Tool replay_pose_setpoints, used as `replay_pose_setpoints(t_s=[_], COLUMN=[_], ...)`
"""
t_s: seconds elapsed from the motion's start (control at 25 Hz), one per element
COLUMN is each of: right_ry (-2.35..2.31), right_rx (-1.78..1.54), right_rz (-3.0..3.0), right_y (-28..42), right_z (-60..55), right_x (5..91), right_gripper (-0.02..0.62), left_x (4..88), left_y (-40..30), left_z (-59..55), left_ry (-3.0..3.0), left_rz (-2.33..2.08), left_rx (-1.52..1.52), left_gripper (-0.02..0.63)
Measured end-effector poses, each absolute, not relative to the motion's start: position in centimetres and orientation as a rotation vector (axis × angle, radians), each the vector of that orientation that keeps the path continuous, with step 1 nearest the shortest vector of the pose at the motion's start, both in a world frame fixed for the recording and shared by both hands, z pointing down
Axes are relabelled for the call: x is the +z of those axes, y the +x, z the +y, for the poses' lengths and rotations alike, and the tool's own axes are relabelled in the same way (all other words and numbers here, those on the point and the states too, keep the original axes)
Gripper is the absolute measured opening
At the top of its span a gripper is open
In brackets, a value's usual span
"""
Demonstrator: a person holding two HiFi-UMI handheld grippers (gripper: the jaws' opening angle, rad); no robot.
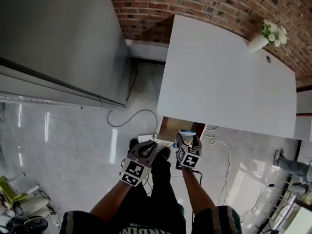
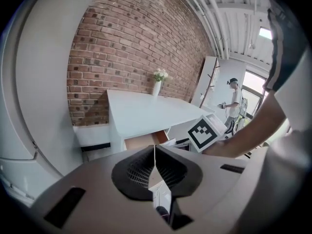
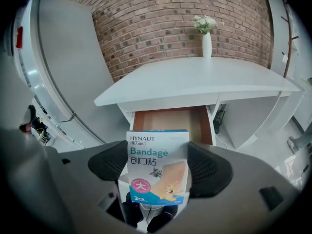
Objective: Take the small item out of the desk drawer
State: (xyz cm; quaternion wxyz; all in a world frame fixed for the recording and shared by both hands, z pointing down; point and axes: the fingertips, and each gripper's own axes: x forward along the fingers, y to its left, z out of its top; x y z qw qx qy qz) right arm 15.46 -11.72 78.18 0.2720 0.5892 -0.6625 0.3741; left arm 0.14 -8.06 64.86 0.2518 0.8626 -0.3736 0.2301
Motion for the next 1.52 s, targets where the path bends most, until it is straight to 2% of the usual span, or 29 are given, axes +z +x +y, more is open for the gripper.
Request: replay_pose_setpoints(t_s=[0.64, 1.24, 1.52], right_ry=[1.688, 1.996, 2.017], right_rx=[0.959, 0.904, 0.89], right_rz=[-2.095, -2.45, -2.513], right_y=[12.8, 15.3, 15.2], right_z=[-15.5, -24.3, -24.3], right_x=[63.5, 44.0, 39.8], right_gripper=[0.37, 0.37, 0.37], left_x=[57.2, 47.2, 44.5], left_y=[-0.6, 0.0, -0.4], left_z=[-14.8, -21.8, -23.0], left_ry=[2.462, 2.634, 2.683], left_rz=[-1.094, -1.167, -1.187], left_rx=[0.578, 0.41, 0.365], left_gripper=[0.021, 0.021, 0.021])
